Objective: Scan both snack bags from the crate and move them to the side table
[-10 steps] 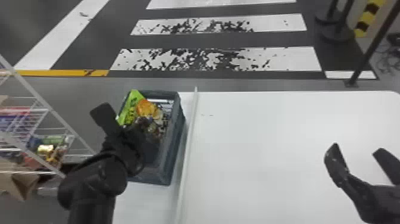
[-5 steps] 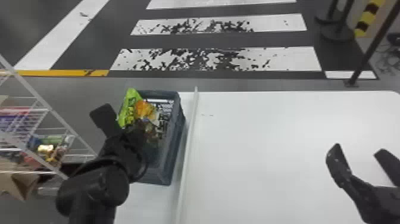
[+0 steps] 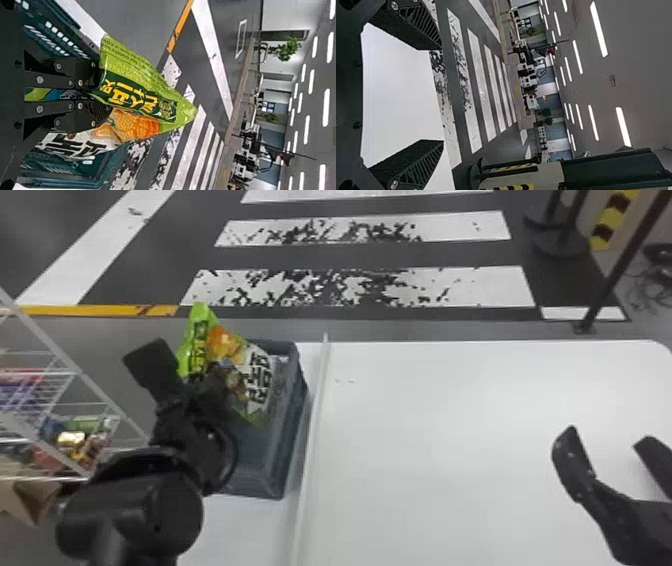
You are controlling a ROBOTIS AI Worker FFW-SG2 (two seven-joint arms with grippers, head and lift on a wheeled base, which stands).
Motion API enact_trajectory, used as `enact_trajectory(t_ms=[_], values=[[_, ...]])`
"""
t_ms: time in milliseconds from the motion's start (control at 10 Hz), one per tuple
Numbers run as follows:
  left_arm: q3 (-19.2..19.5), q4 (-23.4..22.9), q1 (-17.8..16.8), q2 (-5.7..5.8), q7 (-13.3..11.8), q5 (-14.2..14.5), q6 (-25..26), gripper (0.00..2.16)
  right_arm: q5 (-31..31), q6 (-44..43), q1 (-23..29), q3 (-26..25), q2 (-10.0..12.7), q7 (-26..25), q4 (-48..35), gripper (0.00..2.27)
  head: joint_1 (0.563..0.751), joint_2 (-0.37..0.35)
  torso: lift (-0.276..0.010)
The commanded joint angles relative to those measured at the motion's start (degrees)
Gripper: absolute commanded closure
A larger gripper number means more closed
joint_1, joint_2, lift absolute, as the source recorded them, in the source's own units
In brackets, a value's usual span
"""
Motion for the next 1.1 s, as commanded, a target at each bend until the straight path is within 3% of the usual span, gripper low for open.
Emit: enact_trajectory(t_ms=[0,100,300,500,600,800,1000], values=[[0.05,-5.99,2.10,0.11,0.25,-1.21,1.47,1.06,-0.49,-0.04,0.09,-0.26,0.05,0.00,-0.07,0.09,0.695,0.131,-0.029],[0.05,-10.38,3.68,0.38,-0.36,-1.30,2.87,1.05,-0.49,-0.04,0.00,-0.26,0.05,0.00,-0.07,0.09,0.695,0.132,-0.029],[0.32,-17.76,5.96,0.46,-5.46,1.78,5.51,1.05,-0.58,-0.21,-0.18,-0.43,0.05,0.00,-0.07,0.09,0.695,0.120,-0.029],[-0.03,-22.42,6.49,0.38,-11.70,5.47,11.13,1.05,-0.58,-0.74,-0.18,-0.96,0.05,-0.17,-0.07,0.08,0.695,0.059,-0.029],[-1.61,-24.53,6.93,0.29,-12.49,5.91,13.07,1.05,-0.67,-0.92,-0.18,-1.14,0.05,-0.44,-0.07,0.09,0.695,0.036,-0.029],[-2.32,-25.94,7.81,0.55,-14.69,9.78,15.70,1.05,-0.49,-4.08,-0.53,-1.31,0.05,-2.63,0.28,0.09,0.695,-0.038,-0.029],[-4.78,-24.18,7.46,0.73,-17.59,10.04,16.06,1.05,2.14,-12.34,-0.71,-0.26,0.05,-6.68,1.51,0.09,0.695,-0.114,-0.029]])
